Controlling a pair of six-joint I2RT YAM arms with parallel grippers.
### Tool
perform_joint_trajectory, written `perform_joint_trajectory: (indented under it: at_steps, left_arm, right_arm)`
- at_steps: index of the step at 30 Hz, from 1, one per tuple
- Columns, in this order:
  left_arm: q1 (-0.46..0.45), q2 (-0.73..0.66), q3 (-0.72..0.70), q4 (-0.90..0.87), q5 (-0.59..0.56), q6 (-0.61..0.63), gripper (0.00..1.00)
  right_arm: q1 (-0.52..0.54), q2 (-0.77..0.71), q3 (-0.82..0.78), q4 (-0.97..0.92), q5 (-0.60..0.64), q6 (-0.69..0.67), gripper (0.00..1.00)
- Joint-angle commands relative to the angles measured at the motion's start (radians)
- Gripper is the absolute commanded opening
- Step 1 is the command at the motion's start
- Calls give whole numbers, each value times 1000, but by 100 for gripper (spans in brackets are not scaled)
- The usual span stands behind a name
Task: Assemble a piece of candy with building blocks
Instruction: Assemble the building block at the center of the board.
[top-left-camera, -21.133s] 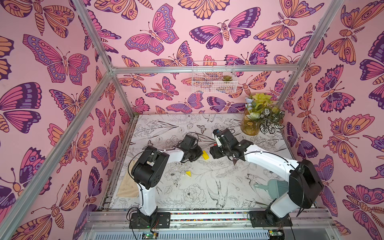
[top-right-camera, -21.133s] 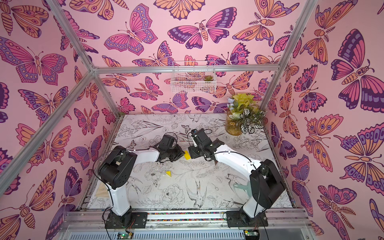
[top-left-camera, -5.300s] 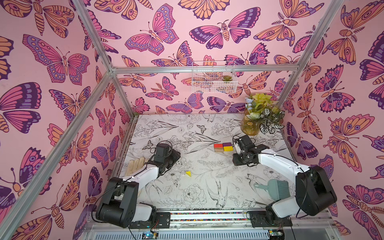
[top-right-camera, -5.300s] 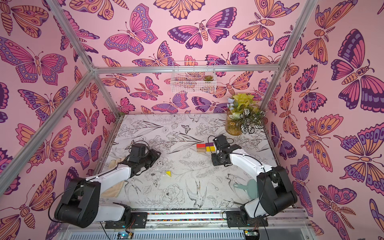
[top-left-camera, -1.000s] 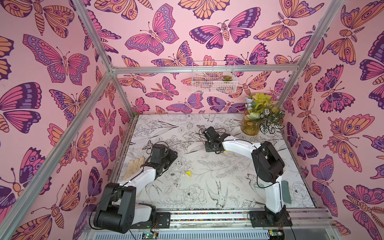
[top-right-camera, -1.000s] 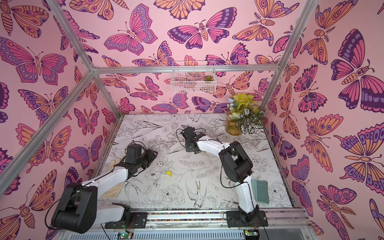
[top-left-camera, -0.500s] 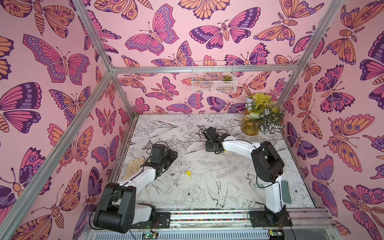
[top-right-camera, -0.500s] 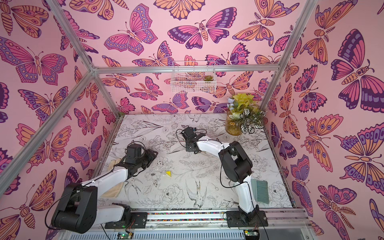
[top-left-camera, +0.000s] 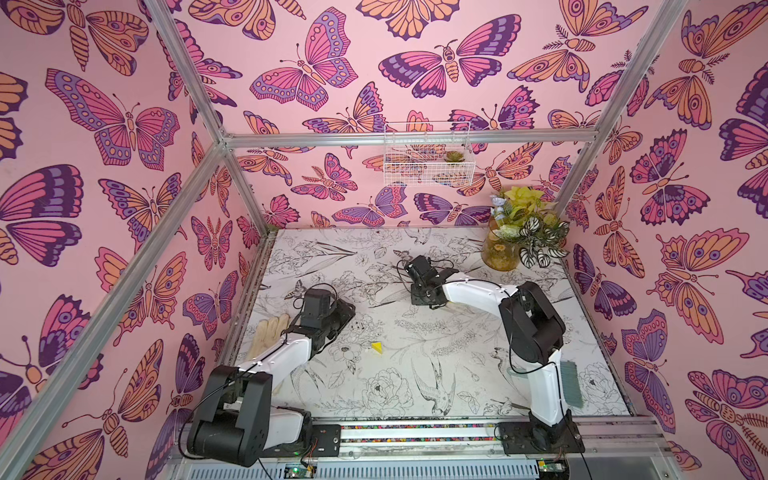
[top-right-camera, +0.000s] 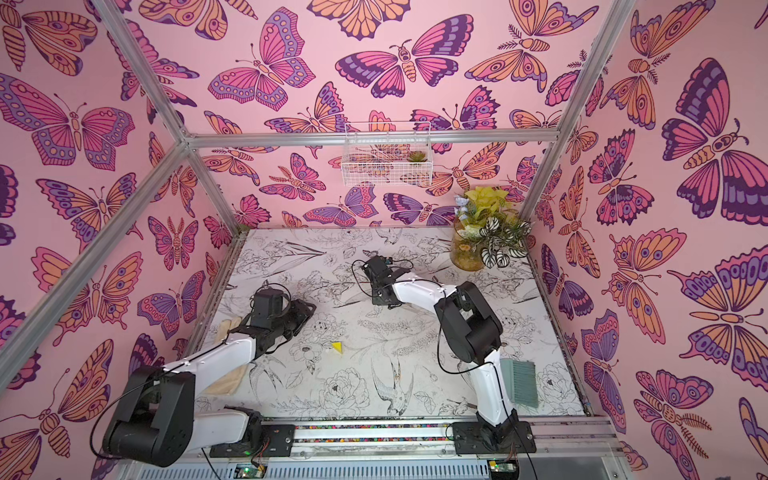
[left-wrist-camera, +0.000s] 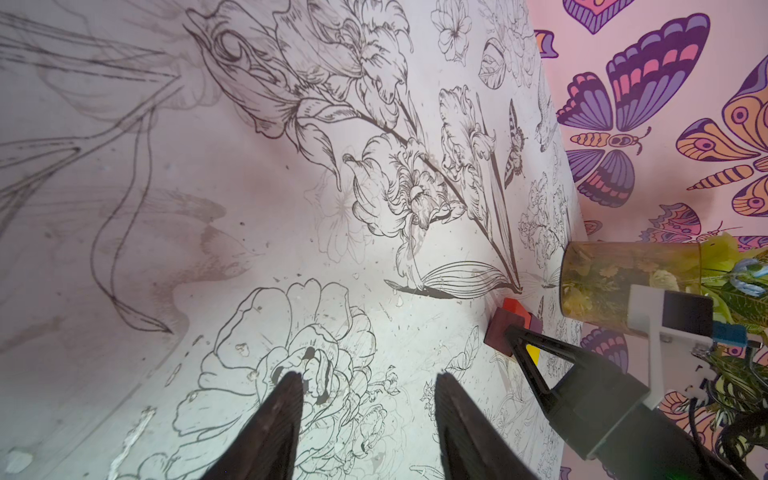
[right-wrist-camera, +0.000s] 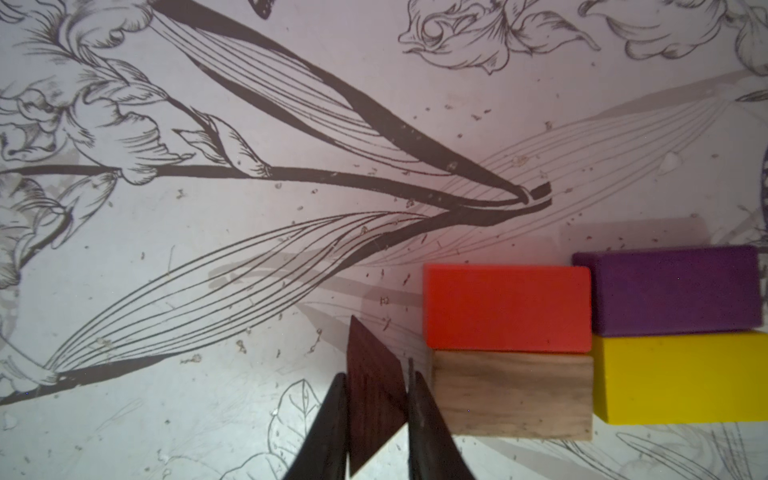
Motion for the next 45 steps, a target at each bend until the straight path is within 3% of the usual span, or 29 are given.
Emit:
perform_joint_trajectory:
  at_steps: [1, 26, 38, 45]
  left_arm:
    - [5, -5, -22, -18, 3, 16, 55]
    - [6, 10, -20, -18, 7, 16, 55]
    - [4, 18, -13, -18, 9, 16, 55]
    - [5, 20, -7, -18, 10, 15, 55]
  right_arm:
    - [8, 34, 13, -28, 12, 17, 21]
    - [-1, 59, 31, -24, 18, 8, 32]
    - [6, -26, 16, 14, -10, -11, 35]
    - [25, -129, 16, -13, 77, -47, 36]
